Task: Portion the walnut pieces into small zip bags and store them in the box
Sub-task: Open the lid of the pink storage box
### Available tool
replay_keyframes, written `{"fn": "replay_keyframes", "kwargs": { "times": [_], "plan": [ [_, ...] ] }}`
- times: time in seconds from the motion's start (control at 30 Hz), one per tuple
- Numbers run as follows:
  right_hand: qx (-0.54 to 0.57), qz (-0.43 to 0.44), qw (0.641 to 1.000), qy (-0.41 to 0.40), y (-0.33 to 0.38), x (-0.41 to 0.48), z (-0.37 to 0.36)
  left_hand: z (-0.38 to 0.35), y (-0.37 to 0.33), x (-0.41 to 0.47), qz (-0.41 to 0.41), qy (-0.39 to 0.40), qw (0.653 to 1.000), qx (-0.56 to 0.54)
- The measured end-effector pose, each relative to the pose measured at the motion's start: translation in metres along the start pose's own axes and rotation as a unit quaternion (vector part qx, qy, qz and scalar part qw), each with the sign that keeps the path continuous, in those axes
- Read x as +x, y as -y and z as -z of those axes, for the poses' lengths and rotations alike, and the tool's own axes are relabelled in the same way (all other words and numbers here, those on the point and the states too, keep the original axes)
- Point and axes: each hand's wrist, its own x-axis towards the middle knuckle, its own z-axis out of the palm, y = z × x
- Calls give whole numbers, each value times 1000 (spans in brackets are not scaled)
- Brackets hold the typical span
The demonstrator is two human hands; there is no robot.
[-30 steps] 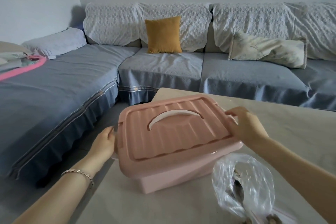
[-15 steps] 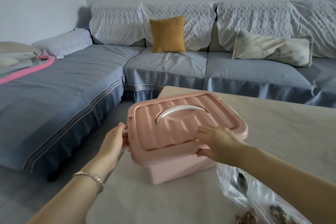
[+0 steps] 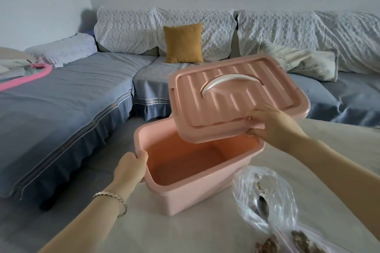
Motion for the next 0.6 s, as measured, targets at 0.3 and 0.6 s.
{"fn": "replay_keyframes", "kwargs": {
  "times": [0.3, 0.6],
  "plan": [
    [18, -208, 978, -14, -82, -45, -19, -6, -5, -38, 53, 10, 989, -140],
    [16, -423, 901, 99, -123, -94, -81, -10, -21, -69, 47, 17, 990, -135]
  ]
}}
